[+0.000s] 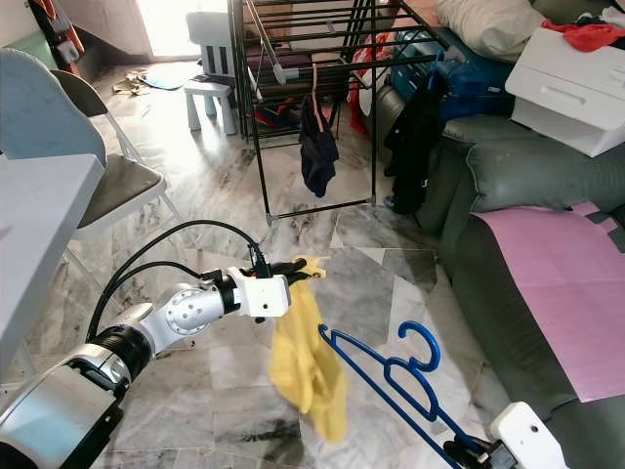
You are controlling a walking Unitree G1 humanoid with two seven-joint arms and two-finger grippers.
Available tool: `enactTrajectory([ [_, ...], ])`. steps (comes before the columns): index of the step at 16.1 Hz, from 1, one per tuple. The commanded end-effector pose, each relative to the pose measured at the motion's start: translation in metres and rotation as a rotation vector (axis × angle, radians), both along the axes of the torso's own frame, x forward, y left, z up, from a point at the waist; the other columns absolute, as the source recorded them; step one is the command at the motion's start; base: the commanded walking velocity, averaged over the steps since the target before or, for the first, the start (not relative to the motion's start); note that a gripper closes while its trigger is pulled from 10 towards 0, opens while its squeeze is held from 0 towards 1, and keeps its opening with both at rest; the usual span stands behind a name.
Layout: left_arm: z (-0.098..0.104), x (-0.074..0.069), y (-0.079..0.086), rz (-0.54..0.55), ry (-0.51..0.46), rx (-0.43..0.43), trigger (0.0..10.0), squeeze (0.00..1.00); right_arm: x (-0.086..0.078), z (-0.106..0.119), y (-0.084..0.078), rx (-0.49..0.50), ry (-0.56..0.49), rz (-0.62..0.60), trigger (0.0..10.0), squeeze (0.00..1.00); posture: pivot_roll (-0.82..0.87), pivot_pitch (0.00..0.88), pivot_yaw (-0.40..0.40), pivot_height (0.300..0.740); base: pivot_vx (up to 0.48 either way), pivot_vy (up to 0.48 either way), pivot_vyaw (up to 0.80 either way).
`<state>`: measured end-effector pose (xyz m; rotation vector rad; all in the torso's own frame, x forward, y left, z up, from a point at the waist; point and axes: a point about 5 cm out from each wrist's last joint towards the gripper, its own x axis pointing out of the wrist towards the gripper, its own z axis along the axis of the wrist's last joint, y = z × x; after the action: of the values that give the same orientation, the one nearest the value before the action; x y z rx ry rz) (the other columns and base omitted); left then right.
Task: Hang hanger
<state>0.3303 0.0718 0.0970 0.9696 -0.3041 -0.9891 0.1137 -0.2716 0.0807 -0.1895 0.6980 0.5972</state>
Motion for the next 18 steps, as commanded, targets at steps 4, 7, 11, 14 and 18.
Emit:
enactTrajectory([
  [4, 0.005, 0.018, -0.002, 0.257, 0.218, -0.249, 10.0, 0.00, 0.025, 0.004, 0.005, -0.001, -0.170, -0.083, 10.0, 0.00, -0.08, 0.000, 0.032, 0.740, 0.000, 0.000, 0.00],
  [7, -0.013, 0.022, 0.006, 0.550, 0.518, -0.542, 10.0, 0.00, 0.056, 0.006, -0.005, -0.060, -0.346, -0.293, 10.0, 0.00, -0.08, 0.000, 0.033, 0.740, 0.000, 0.000, 0.00],
  [11, -0.023, 0.019, 0.012, 0.630, 0.619, -0.638, 10.0, 0.00, 0.073, -0.016, 0.017, -0.065, -0.328, -0.355, 10.0, 0.00, -0.07, 0.000, 0.022, 0.740, 0.000, 0.000, 0.00],
  [14, -0.030, 0.016, 0.015, 0.662, 0.675, -0.687, 10.0, 0.00, 0.089, -0.024, 0.027, -0.089, -0.362, -0.438, 10.0, 0.00, -0.06, 0.000, 0.021, 0.740, 0.000, 0.000, 0.00],
  [18, -0.055, 0.004, 0.029, 0.840, 0.722, -0.657, 10.0, 0.00, 0.112, -0.041, 0.051, -0.023, -0.388, -0.736, 10.0, 0.00, -0.06, 0.000, 0.008, 0.740, 0.000, 0.000, 0.00],
])
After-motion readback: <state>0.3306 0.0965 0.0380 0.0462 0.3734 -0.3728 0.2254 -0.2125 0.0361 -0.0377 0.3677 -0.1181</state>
